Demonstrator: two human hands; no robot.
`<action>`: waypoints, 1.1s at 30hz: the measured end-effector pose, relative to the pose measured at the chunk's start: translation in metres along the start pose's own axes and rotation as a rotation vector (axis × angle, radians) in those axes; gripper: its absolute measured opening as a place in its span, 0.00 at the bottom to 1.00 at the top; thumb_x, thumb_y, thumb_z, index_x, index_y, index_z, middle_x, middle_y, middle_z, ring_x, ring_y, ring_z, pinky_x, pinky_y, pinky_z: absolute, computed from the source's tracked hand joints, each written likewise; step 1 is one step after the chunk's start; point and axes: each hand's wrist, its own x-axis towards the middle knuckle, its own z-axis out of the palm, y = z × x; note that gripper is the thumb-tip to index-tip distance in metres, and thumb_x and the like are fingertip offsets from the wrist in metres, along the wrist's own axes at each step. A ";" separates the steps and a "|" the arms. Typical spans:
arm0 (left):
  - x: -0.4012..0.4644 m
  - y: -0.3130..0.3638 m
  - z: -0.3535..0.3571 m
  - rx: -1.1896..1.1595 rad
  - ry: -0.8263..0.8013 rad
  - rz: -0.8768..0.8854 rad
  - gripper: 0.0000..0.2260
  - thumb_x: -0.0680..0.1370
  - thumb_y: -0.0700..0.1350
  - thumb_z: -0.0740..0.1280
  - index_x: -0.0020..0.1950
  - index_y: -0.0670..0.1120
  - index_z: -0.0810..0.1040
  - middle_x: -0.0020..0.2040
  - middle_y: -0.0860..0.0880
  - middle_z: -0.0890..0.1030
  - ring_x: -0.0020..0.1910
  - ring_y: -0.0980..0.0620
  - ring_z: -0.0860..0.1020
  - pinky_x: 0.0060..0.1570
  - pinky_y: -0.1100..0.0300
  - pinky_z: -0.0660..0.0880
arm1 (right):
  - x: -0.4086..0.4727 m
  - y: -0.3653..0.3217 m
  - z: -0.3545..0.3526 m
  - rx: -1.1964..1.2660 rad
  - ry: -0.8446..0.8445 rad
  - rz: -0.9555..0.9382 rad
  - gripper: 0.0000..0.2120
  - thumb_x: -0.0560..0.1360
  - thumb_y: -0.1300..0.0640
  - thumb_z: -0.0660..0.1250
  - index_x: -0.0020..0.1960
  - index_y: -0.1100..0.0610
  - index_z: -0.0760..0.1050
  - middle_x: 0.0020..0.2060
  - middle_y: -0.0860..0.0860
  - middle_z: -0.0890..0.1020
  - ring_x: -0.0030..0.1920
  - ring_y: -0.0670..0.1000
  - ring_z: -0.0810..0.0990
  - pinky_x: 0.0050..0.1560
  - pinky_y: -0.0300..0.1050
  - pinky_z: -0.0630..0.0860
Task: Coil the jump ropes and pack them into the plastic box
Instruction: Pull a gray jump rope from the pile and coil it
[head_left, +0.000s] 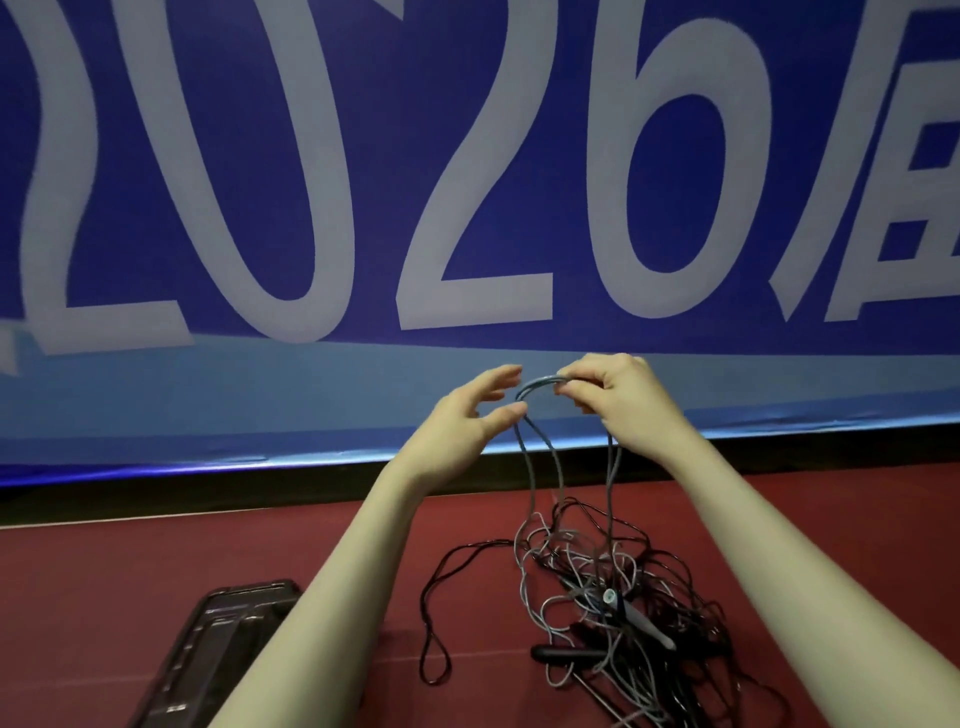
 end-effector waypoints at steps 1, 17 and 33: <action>0.001 0.001 0.005 0.031 -0.008 -0.011 0.14 0.80 0.49 0.65 0.65 0.53 0.75 0.58 0.57 0.79 0.58 0.61 0.76 0.58 0.66 0.70 | -0.001 0.000 0.002 -0.007 -0.019 -0.006 0.07 0.78 0.60 0.66 0.47 0.55 0.83 0.37 0.52 0.81 0.38 0.49 0.77 0.41 0.40 0.72; 0.001 0.005 -0.021 -0.272 0.391 -0.045 0.13 0.82 0.42 0.60 0.38 0.47 0.77 0.32 0.53 0.69 0.31 0.56 0.67 0.39 0.61 0.67 | -0.051 0.103 0.073 -0.007 -0.790 0.358 0.07 0.79 0.54 0.66 0.48 0.56 0.79 0.40 0.45 0.79 0.37 0.41 0.76 0.43 0.35 0.70; -0.009 -0.058 -0.034 -0.185 0.417 -0.308 0.09 0.80 0.39 0.62 0.43 0.47 0.78 0.36 0.48 0.80 0.40 0.52 0.79 0.48 0.58 0.71 | -0.002 0.056 0.005 0.144 -0.115 0.255 0.10 0.78 0.65 0.66 0.38 0.59 0.78 0.31 0.56 0.82 0.34 0.53 0.81 0.49 0.53 0.79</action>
